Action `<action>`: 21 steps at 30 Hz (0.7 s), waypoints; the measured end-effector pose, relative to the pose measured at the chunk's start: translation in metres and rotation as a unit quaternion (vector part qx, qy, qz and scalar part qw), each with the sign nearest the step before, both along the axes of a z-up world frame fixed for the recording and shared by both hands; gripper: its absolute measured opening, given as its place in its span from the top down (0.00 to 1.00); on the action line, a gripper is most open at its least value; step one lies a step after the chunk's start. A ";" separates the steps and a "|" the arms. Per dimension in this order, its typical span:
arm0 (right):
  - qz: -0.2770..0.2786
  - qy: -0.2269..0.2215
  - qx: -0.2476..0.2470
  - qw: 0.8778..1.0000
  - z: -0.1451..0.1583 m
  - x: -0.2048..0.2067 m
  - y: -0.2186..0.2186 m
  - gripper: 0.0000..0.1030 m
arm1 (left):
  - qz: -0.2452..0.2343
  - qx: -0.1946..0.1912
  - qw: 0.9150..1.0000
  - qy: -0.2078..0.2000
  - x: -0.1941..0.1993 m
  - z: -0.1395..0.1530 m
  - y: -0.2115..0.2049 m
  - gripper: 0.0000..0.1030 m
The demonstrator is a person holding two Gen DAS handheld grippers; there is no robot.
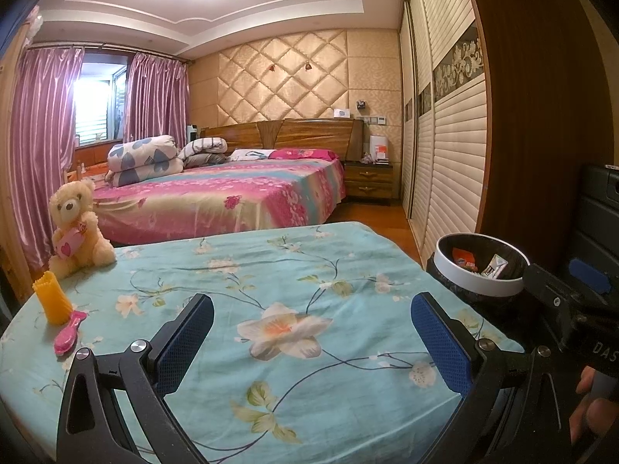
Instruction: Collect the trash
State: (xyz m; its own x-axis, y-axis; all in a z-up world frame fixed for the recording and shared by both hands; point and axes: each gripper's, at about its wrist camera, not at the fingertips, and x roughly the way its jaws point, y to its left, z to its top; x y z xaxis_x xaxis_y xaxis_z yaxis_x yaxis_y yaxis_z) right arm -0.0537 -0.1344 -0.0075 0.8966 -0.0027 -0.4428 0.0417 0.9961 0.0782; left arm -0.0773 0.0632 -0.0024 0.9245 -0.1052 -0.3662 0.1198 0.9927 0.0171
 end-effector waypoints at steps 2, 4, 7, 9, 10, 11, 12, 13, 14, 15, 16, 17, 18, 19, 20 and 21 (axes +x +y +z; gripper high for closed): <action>0.000 0.000 0.000 1.000 0.000 0.000 0.000 0.00 | 0.000 0.000 1.000 0.000 0.000 0.000 0.000 0.01; 0.001 0.001 0.000 1.000 0.000 0.000 0.000 0.00 | 0.000 0.000 1.000 0.000 0.000 0.000 0.000 0.01; 0.002 0.001 0.000 1.000 0.000 0.001 0.000 0.00 | 0.000 0.000 1.000 0.000 0.000 0.000 0.000 0.01; 0.002 0.001 0.000 1.000 0.000 0.001 0.000 0.00 | 0.000 0.000 1.000 0.000 0.000 0.000 0.000 0.01; 0.001 0.001 0.000 1.000 0.000 0.001 0.000 0.00 | 0.000 -0.001 1.000 0.001 0.000 0.000 0.001 0.01; 0.001 0.001 0.000 1.000 0.000 0.000 0.000 0.00 | 0.000 -0.002 1.000 0.001 0.000 0.000 0.001 0.01; 0.001 0.001 0.001 1.000 0.000 0.000 0.001 0.00 | 0.000 -0.002 1.000 0.002 0.000 -0.001 0.001 0.01; 0.001 0.001 0.001 1.000 0.000 0.001 0.000 0.00 | 0.000 -0.002 1.000 0.003 0.001 -0.001 0.001 0.01; 0.001 0.001 0.001 1.000 0.000 0.001 0.000 0.00 | 0.000 -0.001 1.000 0.003 0.001 -0.001 0.001 0.01; 0.002 0.002 0.001 1.000 0.000 0.001 0.000 0.00 | 0.000 -0.002 1.000 0.004 0.001 -0.002 0.001 0.01; 0.002 0.002 0.001 1.000 0.000 0.001 0.000 0.00 | 0.001 -0.002 1.000 0.005 0.001 -0.002 0.002 0.01; 0.002 0.003 0.001 1.000 0.000 0.000 0.001 0.00 | 0.001 -0.003 1.000 0.006 0.001 -0.002 0.002 0.01; 0.002 0.003 0.001 1.000 0.000 0.000 0.002 0.00 | 0.001 -0.003 1.000 0.006 0.003 -0.002 0.002 0.01; 0.002 0.004 0.000 1.000 0.000 0.000 0.003 0.00 | 0.001 -0.003 1.000 0.007 0.003 -0.002 0.002 0.01; 0.002 0.005 0.001 1.000 0.001 0.000 0.003 0.00 | 0.001 -0.003 1.000 0.008 0.003 -0.003 0.002 0.01; 0.002 0.006 0.001 1.000 0.000 0.000 0.003 0.00 | 0.000 -0.003 1.000 0.008 0.005 -0.002 0.002 0.01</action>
State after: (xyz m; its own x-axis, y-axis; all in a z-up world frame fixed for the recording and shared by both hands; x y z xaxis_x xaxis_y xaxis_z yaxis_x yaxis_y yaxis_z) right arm -0.0533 -0.1311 -0.0071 0.8914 0.0026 -0.4532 0.0378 0.9961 0.0801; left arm -0.0727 0.0652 -0.0046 0.9188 -0.1070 -0.3800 0.1193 0.9928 0.0088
